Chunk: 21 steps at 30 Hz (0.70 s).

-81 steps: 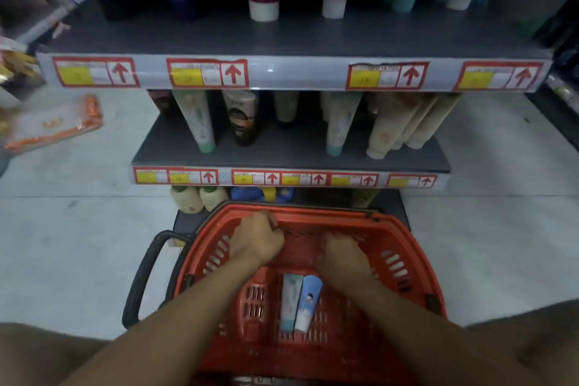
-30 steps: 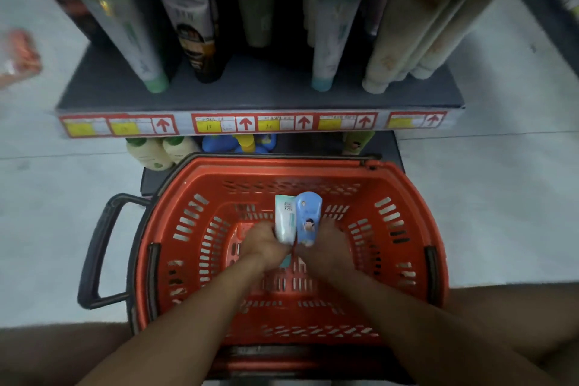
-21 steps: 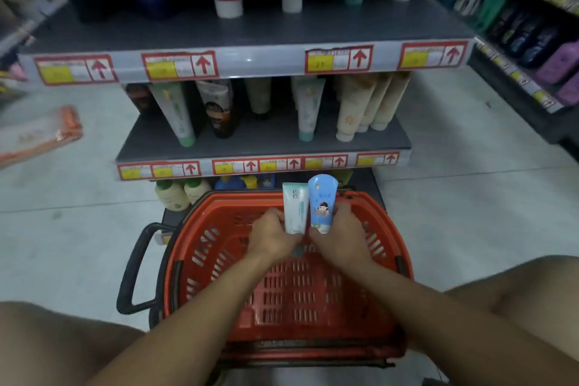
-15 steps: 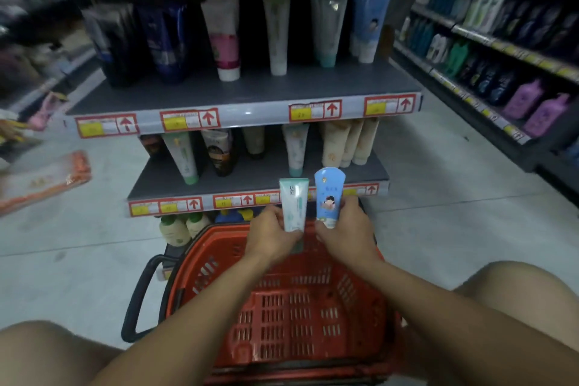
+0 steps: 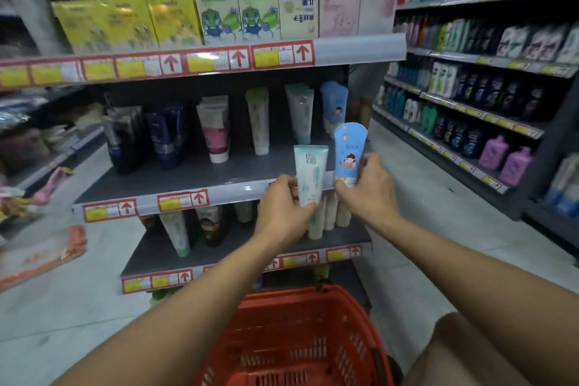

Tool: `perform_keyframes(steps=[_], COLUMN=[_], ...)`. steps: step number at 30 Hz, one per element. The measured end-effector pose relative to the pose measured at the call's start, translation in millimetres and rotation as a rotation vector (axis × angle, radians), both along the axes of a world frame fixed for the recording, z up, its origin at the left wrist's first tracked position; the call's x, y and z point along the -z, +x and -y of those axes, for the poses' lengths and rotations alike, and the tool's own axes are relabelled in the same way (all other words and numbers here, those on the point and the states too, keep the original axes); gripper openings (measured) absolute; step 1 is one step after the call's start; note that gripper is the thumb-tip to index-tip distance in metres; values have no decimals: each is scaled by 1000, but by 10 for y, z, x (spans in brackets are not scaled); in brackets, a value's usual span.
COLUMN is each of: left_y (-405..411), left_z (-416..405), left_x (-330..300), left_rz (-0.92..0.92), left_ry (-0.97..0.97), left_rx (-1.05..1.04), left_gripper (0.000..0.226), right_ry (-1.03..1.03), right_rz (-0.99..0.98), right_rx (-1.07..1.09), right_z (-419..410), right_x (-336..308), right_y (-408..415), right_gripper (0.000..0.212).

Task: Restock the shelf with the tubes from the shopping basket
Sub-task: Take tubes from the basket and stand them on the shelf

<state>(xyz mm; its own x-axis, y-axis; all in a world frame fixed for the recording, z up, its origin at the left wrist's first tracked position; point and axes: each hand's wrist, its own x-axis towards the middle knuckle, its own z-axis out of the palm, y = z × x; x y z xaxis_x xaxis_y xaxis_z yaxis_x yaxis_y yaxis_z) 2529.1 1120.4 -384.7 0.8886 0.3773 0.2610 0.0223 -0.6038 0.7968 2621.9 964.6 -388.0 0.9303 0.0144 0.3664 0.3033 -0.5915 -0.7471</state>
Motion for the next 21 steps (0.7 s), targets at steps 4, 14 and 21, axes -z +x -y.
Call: perform_keyframes(steps=[4, 14, 21], left_y=[320, 1282, 1621], left_z=[-1, -158, -237], left_x=[-288, -409, -130], left_rz=[56, 126, 89], left_ry=[53, 51, 67], left_rx=[-6, -103, -140], left_gripper=[40, 45, 47], right_ry=[-3, -50, -85], right_rz=[47, 66, 65], right_rx=[7, -1, -4], right_z=[27, -42, -77], right_x=[-218, -242, -62], right_y=[365, 1156, 1456], right_gripper=[54, 46, 52])
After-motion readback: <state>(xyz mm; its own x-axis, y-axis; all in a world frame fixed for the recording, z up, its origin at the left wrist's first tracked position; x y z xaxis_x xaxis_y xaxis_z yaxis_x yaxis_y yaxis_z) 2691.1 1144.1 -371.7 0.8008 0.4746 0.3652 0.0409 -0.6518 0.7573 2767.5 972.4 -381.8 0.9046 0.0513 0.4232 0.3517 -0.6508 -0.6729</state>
